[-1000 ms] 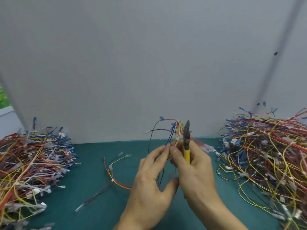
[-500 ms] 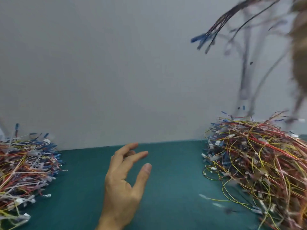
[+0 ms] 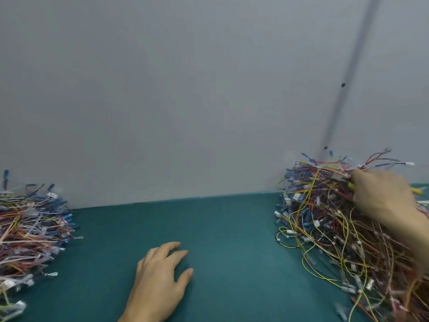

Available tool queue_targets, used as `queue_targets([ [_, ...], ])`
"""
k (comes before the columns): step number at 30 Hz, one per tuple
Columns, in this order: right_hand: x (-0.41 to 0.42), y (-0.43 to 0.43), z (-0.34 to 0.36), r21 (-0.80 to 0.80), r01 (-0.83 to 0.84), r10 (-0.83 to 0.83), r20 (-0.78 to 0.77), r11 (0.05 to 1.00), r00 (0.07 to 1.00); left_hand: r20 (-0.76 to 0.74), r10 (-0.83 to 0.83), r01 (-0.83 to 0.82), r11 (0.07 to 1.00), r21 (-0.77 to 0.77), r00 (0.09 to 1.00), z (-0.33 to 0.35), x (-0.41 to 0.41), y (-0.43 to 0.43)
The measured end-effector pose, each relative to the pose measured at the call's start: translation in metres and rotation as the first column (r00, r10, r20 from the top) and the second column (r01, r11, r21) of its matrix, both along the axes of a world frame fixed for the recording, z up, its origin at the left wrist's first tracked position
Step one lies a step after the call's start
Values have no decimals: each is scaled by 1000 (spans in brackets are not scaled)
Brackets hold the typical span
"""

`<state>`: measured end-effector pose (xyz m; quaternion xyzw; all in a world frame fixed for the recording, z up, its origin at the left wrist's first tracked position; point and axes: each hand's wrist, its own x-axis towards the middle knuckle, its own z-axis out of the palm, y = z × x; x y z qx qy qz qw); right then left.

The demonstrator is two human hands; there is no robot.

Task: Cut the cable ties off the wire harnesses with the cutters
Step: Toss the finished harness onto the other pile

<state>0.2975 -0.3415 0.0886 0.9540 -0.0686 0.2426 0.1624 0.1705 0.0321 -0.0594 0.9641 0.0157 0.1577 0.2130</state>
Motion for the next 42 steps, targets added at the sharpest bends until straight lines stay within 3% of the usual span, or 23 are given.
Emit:
queue_targets([
  [2, -6, -19, -36, 10, 2, -1, -54, 1000, 999, -35, -5, 6, 1000, 16, 999, -6, 0, 2],
  [4, 8, -23, -27, 106, -45, 42, 26, 993, 999, -56, -19, 21, 999, 43, 998, -8, 0, 2],
  [9, 16, -29, -26, 328, -100, 91, 43, 939, 995, -84, -29, 35, 997, 73, 996, -11, 1, 4],
  [11, 21, -36, -26, 309, -88, 58, 107, 947, 993, -89, -31, 38, 996, 79, 996, -11, 1, 5],
  [16, 29, -48, -39, 130, 61, -55, -52, 990, 997, -91, -35, 44, 995, 94, 995, -11, 2, 7],
  [19, 35, -55, -27, 173, 79, -64, -94, 982, 994, -91, -40, 49, 994, 96, 995, -13, 2, 7],
  [25, 6, -28, 24, 145, -59, 34, 169, 988, 985, -89, -47, 56, 993, 101, 995, -14, 2, 7],
  [29, -46, 43, 39, 139, -243, 174, 384, 960, 907, -94, -48, 58, 993, 102, 994, -14, 2, 8],
  [31, -75, 86, 34, 84, -351, 289, 411, 932, 865, -99, -50, 60, 992, 106, 994, -13, 2, 8],
  [33, -91, 122, 20, 103, -459, 408, 318, 883, 856, -104, -50, 62, 992, 110, 993, -13, 2, 9],
  [36, -98, 165, -28, 146, -547, 544, 63, 824, 837, -107, -53, 63, 994, 88, 993, -14, 3, 10],
  [42, -108, 190, -114, 264, -610, 647, -81, 747, 758, -110, -39, 50, 994, 98, 993, -12, 4, 9],
])
